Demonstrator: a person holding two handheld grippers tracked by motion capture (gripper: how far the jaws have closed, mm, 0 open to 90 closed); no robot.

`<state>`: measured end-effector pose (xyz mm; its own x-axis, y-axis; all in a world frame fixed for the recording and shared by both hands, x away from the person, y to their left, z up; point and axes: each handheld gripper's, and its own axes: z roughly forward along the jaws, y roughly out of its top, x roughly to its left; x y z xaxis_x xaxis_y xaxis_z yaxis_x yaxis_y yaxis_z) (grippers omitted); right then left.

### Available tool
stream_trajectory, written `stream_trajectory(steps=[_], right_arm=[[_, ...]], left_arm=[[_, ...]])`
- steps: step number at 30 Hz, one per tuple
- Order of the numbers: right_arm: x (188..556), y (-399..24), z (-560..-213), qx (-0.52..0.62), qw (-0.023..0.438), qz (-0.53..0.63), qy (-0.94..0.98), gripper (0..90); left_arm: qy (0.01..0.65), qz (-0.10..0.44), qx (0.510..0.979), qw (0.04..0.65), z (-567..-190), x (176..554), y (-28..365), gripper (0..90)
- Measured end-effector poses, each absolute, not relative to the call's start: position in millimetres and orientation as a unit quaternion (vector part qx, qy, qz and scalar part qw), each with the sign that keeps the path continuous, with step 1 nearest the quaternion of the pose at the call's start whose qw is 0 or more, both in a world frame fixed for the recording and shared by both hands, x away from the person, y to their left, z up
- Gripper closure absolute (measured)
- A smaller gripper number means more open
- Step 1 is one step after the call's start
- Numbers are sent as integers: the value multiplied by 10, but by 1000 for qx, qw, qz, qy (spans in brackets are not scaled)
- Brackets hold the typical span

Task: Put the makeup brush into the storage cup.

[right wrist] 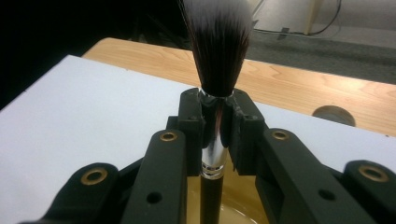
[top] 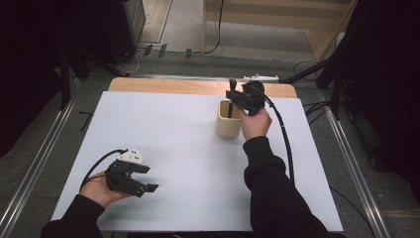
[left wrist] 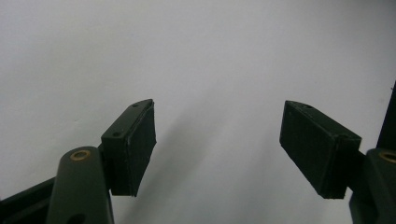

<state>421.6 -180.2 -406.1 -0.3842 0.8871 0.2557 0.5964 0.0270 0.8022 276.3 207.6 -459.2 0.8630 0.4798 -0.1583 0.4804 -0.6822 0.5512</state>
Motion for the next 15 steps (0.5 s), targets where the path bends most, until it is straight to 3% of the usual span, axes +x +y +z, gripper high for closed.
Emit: stream_trajectory(steps=[15], right_arm=[[4207, -1810, -4104, 533, 166, 441, 702, 783]], left_arm=[[262, -1, 917, 301, -4595, 2764, 2077, 276]])
